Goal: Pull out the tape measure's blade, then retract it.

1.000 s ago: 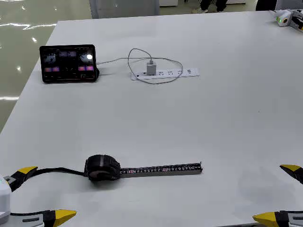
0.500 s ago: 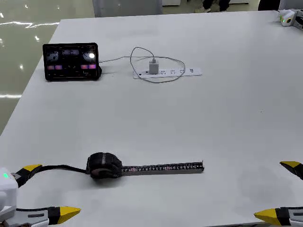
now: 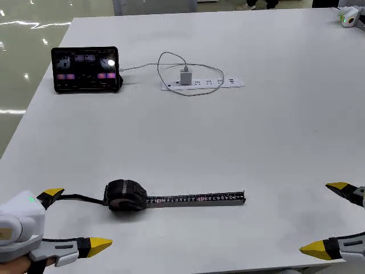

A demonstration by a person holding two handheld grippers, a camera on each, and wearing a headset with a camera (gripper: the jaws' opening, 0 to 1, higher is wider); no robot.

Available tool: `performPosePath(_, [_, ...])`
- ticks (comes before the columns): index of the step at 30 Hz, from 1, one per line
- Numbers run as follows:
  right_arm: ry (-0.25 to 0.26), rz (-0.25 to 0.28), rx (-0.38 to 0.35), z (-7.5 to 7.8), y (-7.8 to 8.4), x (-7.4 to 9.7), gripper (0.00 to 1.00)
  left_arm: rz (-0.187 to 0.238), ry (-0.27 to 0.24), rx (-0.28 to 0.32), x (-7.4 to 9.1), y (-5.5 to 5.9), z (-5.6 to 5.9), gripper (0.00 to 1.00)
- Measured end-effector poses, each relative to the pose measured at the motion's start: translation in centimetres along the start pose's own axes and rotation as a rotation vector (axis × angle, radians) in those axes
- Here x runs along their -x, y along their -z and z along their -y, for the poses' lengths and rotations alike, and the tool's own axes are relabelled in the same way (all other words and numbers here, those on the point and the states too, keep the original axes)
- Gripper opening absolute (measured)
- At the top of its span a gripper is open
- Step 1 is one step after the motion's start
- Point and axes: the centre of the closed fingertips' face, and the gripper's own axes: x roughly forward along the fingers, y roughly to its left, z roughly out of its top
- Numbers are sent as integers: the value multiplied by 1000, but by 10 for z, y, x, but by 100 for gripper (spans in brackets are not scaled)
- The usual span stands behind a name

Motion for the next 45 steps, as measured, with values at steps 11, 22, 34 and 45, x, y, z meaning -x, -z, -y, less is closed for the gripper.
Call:
performPosePath(11, [-31, -20, 34, 1, -16, -16, 99, -45, 11, 48, -16, -5, 13, 99])
performPosePath(22, [-67, -57, 112, 2, -29, -30, 99, -36, 2, 109, -30, -21, 17, 99])
performPosePath(34, [-117, -106, 174, 5, -41, -42, 99, 10, -48, 195, -46, -38, 23, 99])
performPosePath(45, [-165, -142, 256, 0, -58, -52, 99, 50, -35, 232, -50, -54, 28, 99])
